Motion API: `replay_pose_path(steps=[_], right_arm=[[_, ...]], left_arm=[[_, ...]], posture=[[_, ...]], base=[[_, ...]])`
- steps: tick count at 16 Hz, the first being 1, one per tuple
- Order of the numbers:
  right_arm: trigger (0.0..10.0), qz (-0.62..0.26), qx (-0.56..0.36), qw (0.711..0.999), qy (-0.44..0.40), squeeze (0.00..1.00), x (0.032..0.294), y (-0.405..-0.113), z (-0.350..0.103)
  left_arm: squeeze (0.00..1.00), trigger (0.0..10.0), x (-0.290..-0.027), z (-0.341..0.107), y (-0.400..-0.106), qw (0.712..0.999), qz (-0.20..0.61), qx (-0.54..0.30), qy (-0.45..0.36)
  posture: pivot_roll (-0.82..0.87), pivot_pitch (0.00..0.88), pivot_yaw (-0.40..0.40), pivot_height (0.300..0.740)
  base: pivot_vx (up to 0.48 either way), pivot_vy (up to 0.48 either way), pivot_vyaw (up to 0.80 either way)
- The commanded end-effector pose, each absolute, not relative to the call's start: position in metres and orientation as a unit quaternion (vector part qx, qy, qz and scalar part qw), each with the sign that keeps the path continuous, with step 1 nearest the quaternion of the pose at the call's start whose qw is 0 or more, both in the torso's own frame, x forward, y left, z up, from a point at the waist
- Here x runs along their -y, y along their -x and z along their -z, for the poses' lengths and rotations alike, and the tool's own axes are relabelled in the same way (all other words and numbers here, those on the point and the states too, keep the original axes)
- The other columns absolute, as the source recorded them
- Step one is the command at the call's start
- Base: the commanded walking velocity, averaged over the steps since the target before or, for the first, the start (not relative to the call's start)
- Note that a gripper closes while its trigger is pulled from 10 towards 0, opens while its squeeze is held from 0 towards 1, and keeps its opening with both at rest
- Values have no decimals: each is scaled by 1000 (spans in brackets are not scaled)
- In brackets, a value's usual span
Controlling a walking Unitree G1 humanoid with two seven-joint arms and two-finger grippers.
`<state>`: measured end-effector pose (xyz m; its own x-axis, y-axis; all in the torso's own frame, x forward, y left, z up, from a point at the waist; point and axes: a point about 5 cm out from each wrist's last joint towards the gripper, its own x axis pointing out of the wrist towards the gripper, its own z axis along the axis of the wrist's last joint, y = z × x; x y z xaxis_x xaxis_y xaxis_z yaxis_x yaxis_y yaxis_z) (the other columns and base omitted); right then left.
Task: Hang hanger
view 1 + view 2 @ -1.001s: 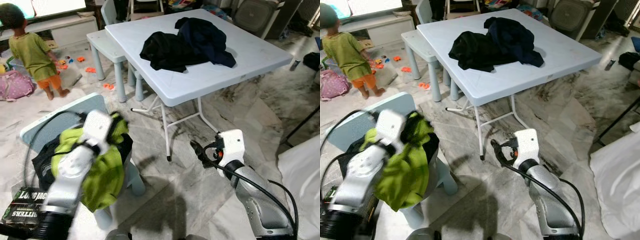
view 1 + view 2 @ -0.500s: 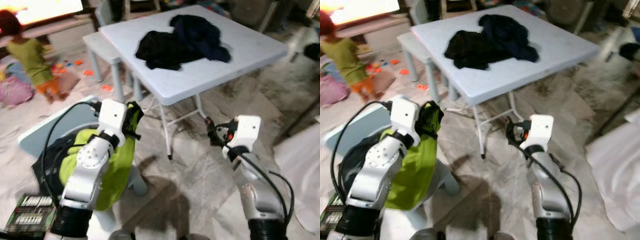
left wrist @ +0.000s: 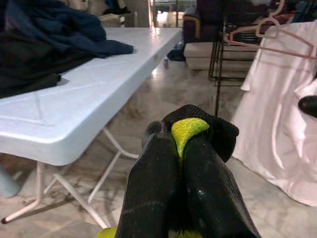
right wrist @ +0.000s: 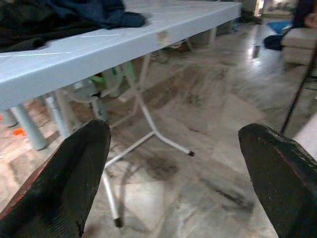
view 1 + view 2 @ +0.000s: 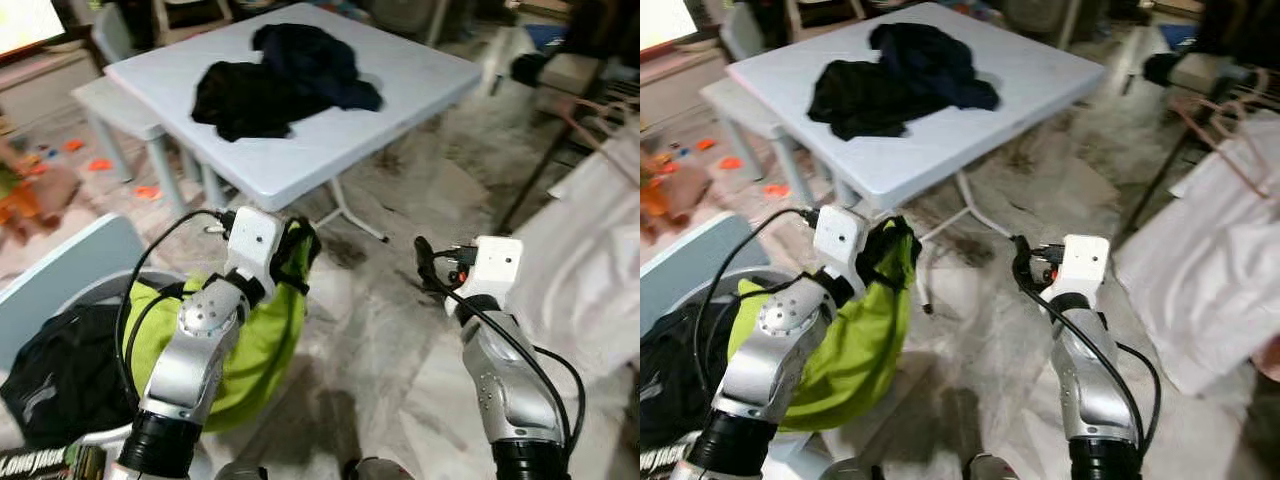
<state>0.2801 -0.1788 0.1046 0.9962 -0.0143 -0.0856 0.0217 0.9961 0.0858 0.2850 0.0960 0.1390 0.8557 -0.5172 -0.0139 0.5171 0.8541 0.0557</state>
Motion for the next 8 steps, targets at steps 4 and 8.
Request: replay_pose_path(steps=[4,8], right_arm=[[10000,35,-39,998,-27,0,191,-282,-105],[10000,46,-33,998,-20,0,194,-284,-107]], left_arm=[[0,10000,-91,-145,-285,956,293,12,-25],[0,10000,-84,-149,-282,948,316,20,-20]], posture=[[-21,0,46,740],[-22,0,42,740]], base=[[262,0,-800],[349,0,-800]])
